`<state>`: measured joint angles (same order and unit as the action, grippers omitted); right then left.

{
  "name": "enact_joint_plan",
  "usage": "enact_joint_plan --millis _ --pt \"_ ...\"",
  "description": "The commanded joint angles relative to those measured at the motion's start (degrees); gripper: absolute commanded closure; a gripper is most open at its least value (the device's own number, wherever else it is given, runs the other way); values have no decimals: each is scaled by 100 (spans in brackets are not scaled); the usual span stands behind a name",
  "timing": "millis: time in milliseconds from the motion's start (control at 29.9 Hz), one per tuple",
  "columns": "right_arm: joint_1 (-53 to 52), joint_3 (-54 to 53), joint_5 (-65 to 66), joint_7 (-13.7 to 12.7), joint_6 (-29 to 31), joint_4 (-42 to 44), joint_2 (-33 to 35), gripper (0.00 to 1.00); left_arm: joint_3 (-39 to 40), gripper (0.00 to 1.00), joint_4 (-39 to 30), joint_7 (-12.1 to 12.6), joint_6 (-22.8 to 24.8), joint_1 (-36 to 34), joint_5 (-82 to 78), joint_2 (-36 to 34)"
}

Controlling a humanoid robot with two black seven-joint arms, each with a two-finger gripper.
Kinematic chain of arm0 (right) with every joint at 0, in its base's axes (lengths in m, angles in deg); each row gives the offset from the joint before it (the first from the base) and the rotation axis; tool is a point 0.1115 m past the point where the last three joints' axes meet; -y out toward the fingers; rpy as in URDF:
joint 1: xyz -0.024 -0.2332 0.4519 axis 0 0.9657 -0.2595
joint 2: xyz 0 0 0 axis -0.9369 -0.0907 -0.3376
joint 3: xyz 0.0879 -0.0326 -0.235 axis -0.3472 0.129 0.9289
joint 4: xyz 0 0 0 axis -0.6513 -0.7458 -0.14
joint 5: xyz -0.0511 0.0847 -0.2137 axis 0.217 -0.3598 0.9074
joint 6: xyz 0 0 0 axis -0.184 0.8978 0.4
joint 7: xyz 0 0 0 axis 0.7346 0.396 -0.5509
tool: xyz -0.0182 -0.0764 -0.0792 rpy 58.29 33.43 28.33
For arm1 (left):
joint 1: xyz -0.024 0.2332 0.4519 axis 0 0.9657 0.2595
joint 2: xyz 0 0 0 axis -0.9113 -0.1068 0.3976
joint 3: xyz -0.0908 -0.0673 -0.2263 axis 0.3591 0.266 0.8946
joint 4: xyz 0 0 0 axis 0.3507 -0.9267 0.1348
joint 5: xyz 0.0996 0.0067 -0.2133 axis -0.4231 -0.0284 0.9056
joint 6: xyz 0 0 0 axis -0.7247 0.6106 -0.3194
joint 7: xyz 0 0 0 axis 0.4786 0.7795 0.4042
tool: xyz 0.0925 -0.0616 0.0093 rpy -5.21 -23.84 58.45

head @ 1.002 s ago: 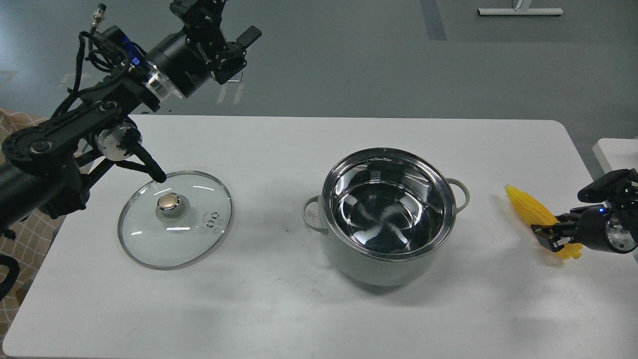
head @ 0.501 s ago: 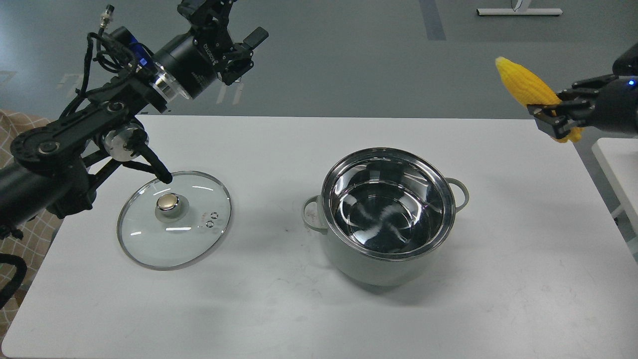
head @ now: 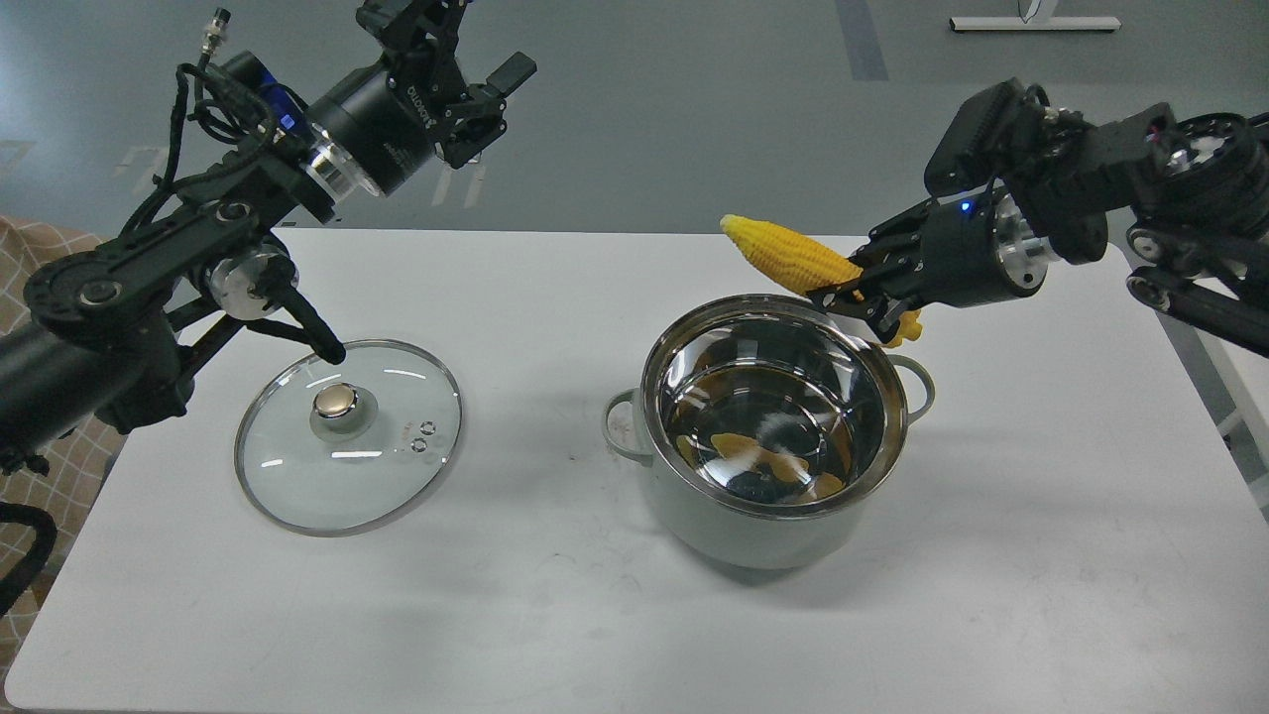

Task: Open pot and put corn in
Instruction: 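Lift the corn and carry it over the open pot, then lower the corn into the pot and open the right gripper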

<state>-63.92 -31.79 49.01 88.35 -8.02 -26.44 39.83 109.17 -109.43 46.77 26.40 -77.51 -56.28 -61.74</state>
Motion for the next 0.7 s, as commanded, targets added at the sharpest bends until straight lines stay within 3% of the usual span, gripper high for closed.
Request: enact_joint_plan --millis 0,200,668 --pt "141 93 -4 0 -3 -2 -220 100 4 2 -1 0 -7 2 1 12" --pt "300 101 -4 0 -3 77 -440 96 4 2 -1 0 1 2 1 12" --pt "414 295 -4 0 15 218 -599 67 4 2 -1 0 1 11 1 12"
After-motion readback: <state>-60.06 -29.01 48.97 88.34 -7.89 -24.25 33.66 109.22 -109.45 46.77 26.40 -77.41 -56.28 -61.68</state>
